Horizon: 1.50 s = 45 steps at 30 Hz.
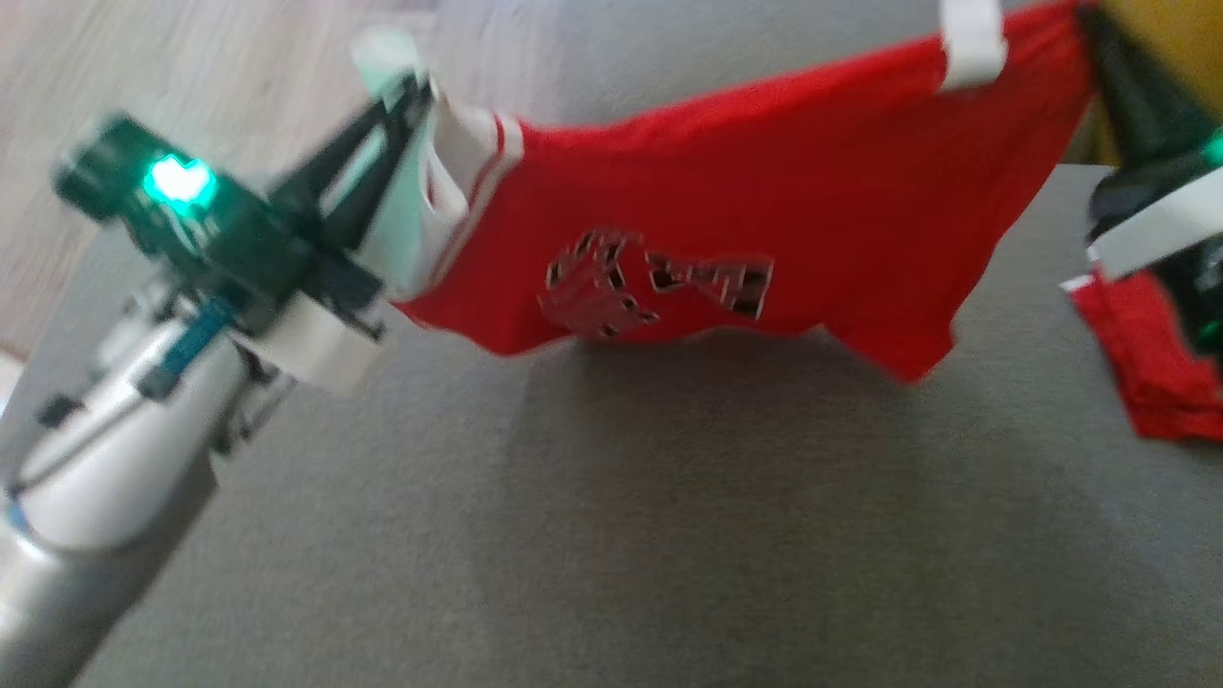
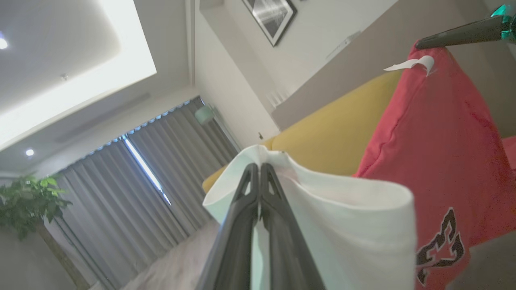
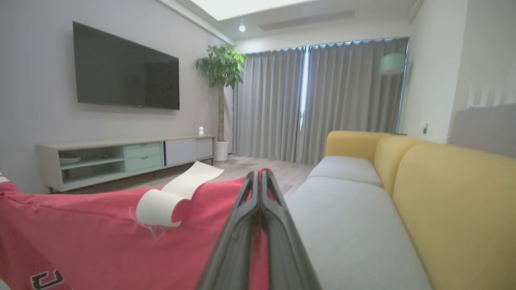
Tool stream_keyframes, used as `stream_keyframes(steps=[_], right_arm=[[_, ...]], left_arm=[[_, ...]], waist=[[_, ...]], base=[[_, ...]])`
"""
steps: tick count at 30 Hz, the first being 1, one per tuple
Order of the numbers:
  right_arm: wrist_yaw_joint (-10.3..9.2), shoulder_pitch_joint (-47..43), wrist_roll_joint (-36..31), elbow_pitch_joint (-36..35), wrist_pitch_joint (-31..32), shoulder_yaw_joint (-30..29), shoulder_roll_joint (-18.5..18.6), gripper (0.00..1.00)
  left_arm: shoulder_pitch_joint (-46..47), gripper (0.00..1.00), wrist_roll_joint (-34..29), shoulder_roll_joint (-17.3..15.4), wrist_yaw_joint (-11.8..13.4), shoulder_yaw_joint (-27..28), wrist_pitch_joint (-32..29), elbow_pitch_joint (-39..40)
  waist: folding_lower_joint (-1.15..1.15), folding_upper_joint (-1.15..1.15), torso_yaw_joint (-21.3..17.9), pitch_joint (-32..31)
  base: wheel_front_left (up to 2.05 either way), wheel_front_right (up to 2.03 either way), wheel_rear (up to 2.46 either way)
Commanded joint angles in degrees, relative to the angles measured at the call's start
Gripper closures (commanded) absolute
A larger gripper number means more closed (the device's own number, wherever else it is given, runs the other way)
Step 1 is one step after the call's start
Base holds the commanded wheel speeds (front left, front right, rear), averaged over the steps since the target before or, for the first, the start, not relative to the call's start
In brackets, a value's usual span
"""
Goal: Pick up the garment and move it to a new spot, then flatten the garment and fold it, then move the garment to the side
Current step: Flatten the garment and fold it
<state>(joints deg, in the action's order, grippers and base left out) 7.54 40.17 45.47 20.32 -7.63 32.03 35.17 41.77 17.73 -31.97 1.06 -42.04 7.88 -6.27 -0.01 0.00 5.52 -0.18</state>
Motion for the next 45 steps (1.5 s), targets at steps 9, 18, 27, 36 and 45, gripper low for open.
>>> stream_keyframes(steps=[9, 18, 27, 36, 45], right_arm=[[-0.05, 4.4, 0.1, -13.3, 5.0, -7.5, 6.2, 1.00], [-0.05, 10.5, 2.1, -6.9, 9.6, -3.5, 2.1, 1.00], [-0.05, 23.7, 2.9, 3.4, 3.7, 3.0, -2.8, 1.00], [-0.05, 39.8, -2.2, 14.2, -5.7, 8.9, -1.8, 1.00], [-0.05, 33.6, 3.3, 18.4, -7.3, 15.1, 2.0, 1.00]], left_arm=[[17.2, 1.00, 2.0, -3.2, -5.0, 6.0, -3.4, 5.9], [26.6, 1.00, 11.6, 1.6, -8.3, 2.5, -9.7, -4.9], [40.1, 1.00, 9.7, 3.7, -8.5, -4.0, -7.7, -21.1], [56.2, 1.00, 7.0, 7.5, -8.5, -6.6, 1.7, -30.7], [45.1, 1.00, 8.7, 7.2, -8.4, -14.5, 5.6, -24.9]], waist=[[0.01, 0.00, -6.1, -3.8], [0.01, 0.00, -7.5, 2.7], [0.01, 0.00, -8.4, 14.0], [0.01, 0.00, -6.8, 21.2], [0.01, 0.00, -3.2, 25.0]], base=[[0.00, 0.00, 0.00], [0.00, 0.00, 0.00], [0.00, 0.00, 0.00], [0.00, 0.00, 0.00], [0.00, 0.00, 0.00]])
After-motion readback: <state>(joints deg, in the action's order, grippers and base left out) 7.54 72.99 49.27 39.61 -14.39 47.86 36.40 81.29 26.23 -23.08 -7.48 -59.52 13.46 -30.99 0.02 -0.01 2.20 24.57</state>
